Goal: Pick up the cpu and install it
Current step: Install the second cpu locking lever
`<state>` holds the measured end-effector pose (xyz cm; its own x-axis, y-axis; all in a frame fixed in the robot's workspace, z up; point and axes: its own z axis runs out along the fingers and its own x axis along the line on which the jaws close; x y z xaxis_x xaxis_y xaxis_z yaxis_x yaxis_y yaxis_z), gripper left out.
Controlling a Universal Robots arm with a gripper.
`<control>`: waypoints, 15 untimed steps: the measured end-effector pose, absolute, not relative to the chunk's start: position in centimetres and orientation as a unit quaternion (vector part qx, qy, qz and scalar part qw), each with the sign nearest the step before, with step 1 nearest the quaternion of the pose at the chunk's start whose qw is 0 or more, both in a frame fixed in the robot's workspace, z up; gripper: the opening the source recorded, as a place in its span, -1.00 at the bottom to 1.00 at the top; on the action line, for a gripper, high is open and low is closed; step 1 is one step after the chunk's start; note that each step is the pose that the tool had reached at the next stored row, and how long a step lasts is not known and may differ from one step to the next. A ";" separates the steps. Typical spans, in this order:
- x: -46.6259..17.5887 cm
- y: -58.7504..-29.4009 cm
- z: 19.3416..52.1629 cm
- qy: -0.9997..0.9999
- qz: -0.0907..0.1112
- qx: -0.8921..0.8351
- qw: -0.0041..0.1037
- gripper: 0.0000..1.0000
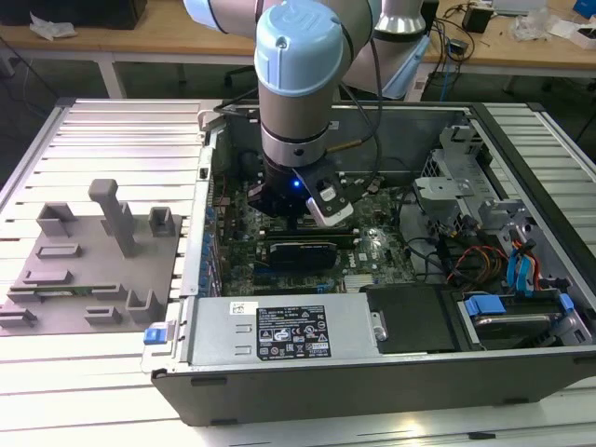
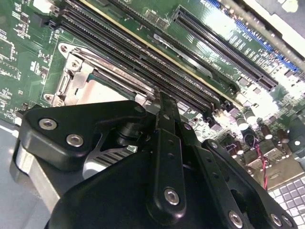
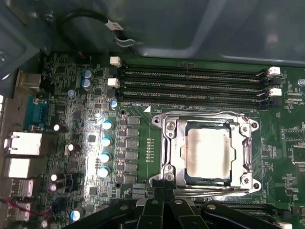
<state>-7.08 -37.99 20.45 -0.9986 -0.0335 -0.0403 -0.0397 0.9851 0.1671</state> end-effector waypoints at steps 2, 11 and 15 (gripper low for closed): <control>-7.2 -38.0 20.4 0.996 0.088 -0.014 0.019 -0.79; -7.6 -38.0 19.8 0.995 0.102 0.005 0.021 -0.79; -7.7 -38.0 19.8 0.994 0.103 0.008 0.021 -0.79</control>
